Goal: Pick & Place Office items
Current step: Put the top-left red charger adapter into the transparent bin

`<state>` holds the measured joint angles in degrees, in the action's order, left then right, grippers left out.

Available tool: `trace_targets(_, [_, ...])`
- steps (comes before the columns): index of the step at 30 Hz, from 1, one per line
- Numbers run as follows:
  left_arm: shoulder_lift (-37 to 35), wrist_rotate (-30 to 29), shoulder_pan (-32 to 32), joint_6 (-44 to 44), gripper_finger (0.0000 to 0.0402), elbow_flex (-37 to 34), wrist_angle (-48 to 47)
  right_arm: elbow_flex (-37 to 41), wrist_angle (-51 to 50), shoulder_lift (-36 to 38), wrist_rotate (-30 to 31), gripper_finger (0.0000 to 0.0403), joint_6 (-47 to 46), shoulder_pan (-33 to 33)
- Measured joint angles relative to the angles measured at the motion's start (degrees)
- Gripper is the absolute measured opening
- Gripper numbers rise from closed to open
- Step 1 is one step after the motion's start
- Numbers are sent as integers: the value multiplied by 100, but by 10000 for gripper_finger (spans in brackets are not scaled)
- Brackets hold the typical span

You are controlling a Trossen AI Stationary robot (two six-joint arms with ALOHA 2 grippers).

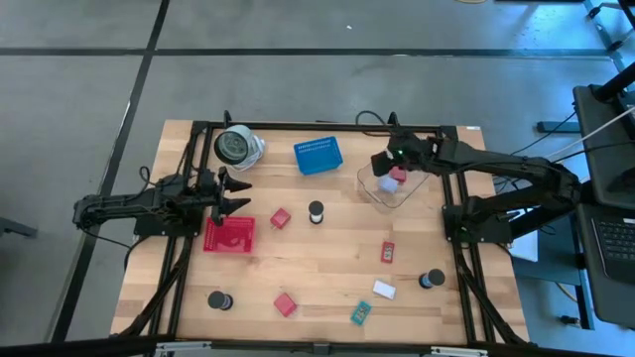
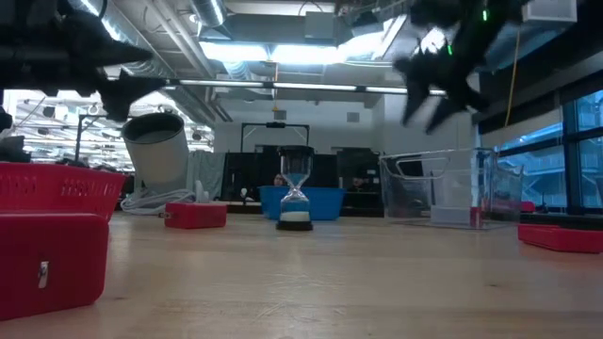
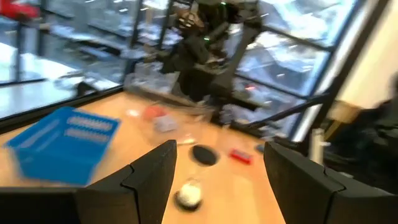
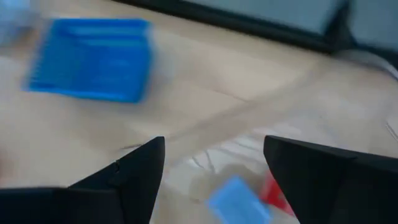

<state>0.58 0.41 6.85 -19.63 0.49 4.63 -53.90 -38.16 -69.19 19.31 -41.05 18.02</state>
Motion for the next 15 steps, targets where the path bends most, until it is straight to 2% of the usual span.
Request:
trace_targets(3, [72,359,-1,-53,239,87,115,-517,15,0,-87,272,182,-525])
trace_targets(7, [408,415,-2,-9,239,308,106,-958,38,-1,-39,272,252,-1342])
trace_targets(15, [1932,376,-197,278,239,1058,101,-1140,347,-4,416,272,60,-2675])
